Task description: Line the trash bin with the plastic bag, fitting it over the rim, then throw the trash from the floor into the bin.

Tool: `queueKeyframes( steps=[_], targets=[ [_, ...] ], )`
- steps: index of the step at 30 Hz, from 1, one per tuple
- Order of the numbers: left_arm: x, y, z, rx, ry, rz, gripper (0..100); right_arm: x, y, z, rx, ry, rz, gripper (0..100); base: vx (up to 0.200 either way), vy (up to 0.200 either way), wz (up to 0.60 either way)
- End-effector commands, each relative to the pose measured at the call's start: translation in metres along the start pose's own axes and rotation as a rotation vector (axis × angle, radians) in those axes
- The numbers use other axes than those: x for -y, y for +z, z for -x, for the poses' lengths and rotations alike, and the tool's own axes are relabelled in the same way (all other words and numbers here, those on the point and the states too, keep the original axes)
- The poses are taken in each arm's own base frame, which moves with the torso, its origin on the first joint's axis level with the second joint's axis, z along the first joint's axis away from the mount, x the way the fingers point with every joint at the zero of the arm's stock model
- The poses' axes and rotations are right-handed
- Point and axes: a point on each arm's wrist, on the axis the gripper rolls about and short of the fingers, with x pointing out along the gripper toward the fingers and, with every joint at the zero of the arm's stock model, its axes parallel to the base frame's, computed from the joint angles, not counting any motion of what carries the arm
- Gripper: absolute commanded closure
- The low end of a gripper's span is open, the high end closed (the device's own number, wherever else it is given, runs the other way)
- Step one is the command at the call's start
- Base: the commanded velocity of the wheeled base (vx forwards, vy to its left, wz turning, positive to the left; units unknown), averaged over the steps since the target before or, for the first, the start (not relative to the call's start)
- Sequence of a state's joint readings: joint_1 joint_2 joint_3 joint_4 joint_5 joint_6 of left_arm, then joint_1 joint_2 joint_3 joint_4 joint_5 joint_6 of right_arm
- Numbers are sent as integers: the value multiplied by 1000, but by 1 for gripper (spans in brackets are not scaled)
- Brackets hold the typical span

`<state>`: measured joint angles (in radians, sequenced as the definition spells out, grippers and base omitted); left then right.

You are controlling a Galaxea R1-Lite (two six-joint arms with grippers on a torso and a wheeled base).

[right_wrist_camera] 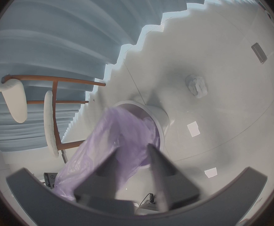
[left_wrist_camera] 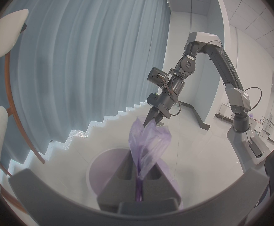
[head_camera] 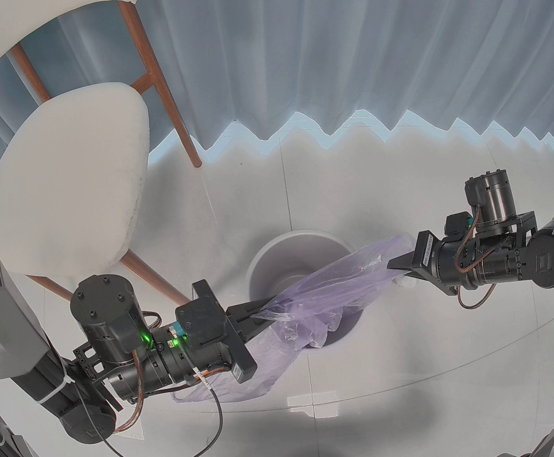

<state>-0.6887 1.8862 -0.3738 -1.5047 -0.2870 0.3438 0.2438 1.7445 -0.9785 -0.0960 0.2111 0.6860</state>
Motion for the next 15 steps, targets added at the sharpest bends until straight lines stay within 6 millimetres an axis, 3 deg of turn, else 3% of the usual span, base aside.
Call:
queueKeyframes(
  steps=[1,8,15],
  targets=[
    [1,-2,1,-12,-1,2,100,-4,1,-3,0,10,6,100,0,0,0],
    [-4,-2,-1,-7,22,57,100,-31,8,-4,36,102,55,100,0,0,0],
    [-5,-14,-13,-29,20,87,100,-45,17,-1,122,190,90,100,0,0,0]
  ],
)
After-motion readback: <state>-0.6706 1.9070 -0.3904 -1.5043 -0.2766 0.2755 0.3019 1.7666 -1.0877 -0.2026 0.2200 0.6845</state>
